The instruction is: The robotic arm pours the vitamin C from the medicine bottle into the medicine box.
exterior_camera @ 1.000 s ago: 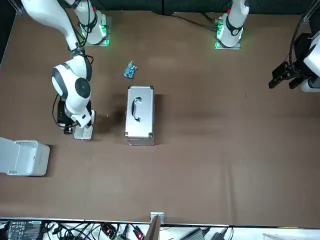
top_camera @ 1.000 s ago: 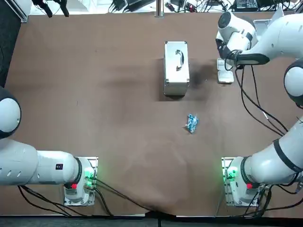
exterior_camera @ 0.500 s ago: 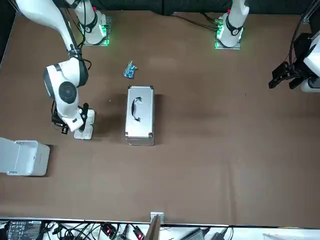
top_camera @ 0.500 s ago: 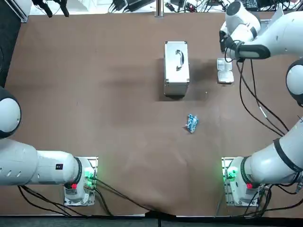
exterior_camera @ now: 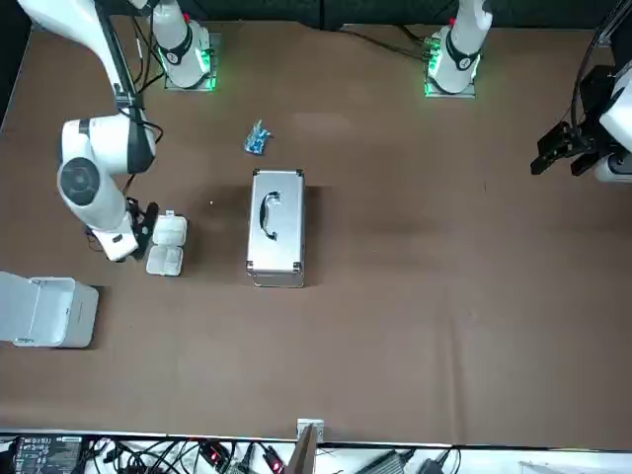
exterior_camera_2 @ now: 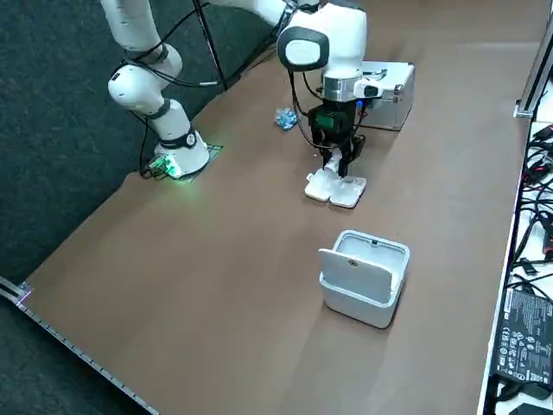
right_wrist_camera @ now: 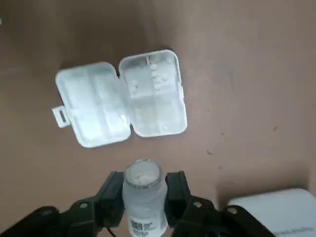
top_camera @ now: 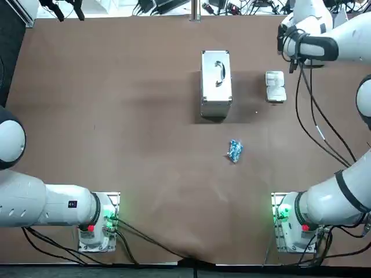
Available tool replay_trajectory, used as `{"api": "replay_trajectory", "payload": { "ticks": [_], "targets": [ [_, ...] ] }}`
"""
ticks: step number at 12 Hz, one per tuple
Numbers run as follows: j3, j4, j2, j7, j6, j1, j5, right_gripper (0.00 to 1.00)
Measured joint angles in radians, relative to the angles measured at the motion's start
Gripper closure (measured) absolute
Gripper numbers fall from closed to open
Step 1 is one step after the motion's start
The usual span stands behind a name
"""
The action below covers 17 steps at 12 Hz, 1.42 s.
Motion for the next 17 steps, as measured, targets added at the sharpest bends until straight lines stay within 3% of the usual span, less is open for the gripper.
{"api": "replay_trajectory", "payload": {
  "ticks": [5,12,16,17],
  "targets": [
    [-0.068,-0.002,-0.004,-0.164,0.008,-0.018,0.263,0.56],
    [-0.073,-0.007,-0.001,-0.279,0.083,-0.104,0.511,0.56],
    [-0.076,-0.012,-0.001,-0.395,0.085,-0.181,0.704,0.56],
    [-0.076,-0.023,-0.001,-0.447,0.108,-0.218,0.798,0.56]
  ]
}}
